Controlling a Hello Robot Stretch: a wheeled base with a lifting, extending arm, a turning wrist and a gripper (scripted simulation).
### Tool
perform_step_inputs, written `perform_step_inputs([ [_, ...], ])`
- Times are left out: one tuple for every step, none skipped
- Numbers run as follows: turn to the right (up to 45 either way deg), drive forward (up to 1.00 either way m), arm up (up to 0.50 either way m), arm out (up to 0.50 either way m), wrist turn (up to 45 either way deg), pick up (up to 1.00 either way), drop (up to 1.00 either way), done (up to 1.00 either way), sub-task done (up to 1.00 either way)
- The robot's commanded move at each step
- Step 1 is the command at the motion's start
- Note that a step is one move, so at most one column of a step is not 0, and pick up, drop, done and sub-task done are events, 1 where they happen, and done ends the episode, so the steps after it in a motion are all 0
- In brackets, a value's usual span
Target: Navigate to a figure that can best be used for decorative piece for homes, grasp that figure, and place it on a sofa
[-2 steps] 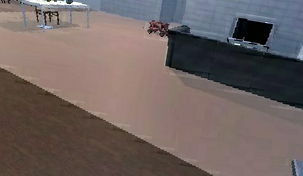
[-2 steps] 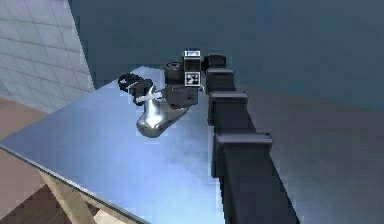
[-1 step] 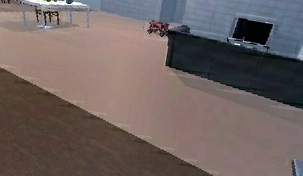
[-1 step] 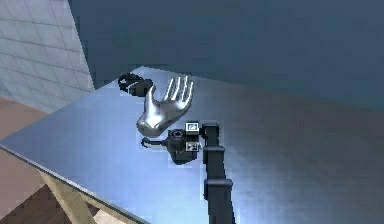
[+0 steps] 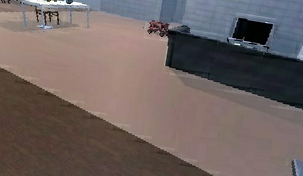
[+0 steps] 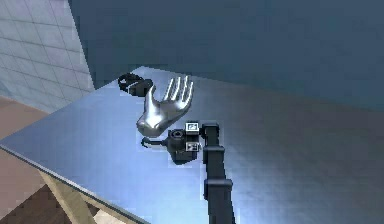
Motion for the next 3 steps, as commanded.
perform_step_inputs([
  [0.0, 0.0, 0.1, 0.0, 0.0, 0.0, 0.0, 0.0, 0.0],
  [0.0, 0.0, 0.08, 0.0, 0.0, 0.0, 0.0, 0.0, 0.0],
  [0.0, 0.0, 0.0, 0.0, -45.0, 0.0, 0.0, 0.0, 0.0],
])
